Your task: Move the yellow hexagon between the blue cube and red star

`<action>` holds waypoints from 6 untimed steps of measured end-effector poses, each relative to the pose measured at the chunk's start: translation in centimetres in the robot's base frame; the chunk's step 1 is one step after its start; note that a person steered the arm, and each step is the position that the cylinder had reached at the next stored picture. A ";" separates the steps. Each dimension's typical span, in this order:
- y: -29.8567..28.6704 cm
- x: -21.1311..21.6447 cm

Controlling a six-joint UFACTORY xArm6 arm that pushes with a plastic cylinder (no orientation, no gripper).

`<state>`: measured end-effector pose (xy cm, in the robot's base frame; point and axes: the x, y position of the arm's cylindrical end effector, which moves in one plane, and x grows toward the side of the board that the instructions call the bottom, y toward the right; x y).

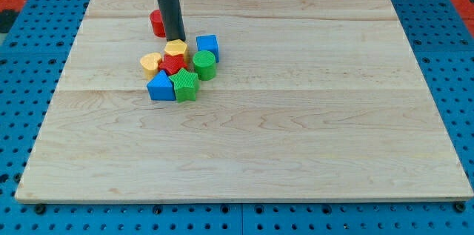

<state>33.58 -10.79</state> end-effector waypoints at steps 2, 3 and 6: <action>-3.1 1.4; -4.1 1.4; 1.7 2.0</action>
